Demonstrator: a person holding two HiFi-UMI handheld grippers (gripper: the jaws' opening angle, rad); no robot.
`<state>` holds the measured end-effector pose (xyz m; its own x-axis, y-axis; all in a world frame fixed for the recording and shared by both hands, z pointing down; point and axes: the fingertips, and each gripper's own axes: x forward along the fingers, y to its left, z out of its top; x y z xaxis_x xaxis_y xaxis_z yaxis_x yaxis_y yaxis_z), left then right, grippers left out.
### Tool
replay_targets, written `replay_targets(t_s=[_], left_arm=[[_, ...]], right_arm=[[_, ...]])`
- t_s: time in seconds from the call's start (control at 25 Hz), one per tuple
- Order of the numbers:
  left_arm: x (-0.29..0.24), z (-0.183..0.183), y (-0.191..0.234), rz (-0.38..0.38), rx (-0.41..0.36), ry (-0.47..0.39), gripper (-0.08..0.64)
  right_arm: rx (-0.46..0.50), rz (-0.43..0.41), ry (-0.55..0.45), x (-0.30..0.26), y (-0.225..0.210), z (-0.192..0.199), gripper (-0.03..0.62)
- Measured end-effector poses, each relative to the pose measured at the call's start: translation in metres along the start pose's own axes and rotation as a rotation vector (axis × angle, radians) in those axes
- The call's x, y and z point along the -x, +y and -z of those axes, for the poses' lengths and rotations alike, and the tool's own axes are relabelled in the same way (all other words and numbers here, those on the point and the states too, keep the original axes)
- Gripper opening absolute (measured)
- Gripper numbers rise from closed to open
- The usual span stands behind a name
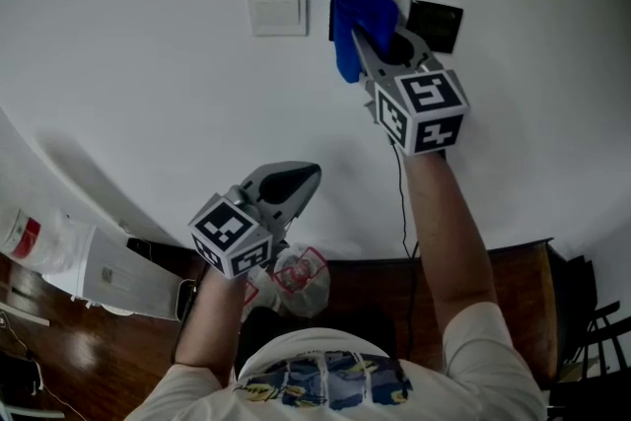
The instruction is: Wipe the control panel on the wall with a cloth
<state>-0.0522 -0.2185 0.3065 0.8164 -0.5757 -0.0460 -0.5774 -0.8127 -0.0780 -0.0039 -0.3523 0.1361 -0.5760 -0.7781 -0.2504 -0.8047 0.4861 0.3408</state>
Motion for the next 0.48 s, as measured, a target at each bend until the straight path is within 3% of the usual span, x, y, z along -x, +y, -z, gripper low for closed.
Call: replay_targets(t_s=[0.48], left_arm=[[-0.015, 0.002, -0.01, 0.03, 0.006, 0.002, 0.005]], right_arm=[[-0.006, 0.105, 0.022, 0.038, -0.056, 0.008, 0.074]])
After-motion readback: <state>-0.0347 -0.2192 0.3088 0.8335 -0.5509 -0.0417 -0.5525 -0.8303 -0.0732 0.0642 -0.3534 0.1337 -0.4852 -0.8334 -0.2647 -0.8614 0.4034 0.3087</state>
